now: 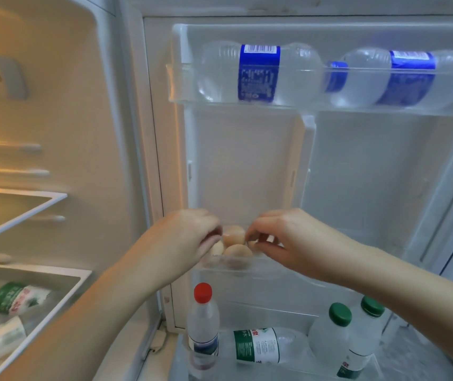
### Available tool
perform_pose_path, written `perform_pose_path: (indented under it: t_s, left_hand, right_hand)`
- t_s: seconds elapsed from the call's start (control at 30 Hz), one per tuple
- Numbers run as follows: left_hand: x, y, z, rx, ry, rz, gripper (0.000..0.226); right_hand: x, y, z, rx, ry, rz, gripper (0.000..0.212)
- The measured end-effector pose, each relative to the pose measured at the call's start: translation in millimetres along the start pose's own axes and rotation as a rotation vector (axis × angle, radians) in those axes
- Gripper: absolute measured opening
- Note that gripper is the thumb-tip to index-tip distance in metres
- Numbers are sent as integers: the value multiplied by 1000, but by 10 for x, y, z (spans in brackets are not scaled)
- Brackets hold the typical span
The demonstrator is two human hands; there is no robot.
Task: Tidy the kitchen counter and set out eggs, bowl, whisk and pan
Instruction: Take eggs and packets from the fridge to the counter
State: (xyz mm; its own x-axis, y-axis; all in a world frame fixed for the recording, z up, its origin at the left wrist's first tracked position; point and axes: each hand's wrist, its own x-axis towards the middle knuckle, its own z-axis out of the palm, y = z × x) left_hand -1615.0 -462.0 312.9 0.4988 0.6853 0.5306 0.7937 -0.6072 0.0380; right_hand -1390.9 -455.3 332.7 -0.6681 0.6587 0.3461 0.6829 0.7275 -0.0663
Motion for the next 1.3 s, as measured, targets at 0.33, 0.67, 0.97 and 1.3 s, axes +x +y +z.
perform_pose_path:
  t_s: [0.33, 0.67, 0.97, 1.3]
  left_hand:
    - [392, -56, 23, 21, -594, -330, 36]
    - [565, -146, 31, -19, -794, -295, 33]
    - [637, -198, 16, -56, -919, -260, 25]
    - [441, -219, 16, -202, -655, -298, 17]
  right_hand:
    - [340, 96, 91, 20, -344, -54, 28]
    - [415, 134, 124, -9, -427, -150, 25]
    - [430, 155, 119, -66, -475, -229, 34]
    - [298, 307, 201, -50, -235, -167, 46]
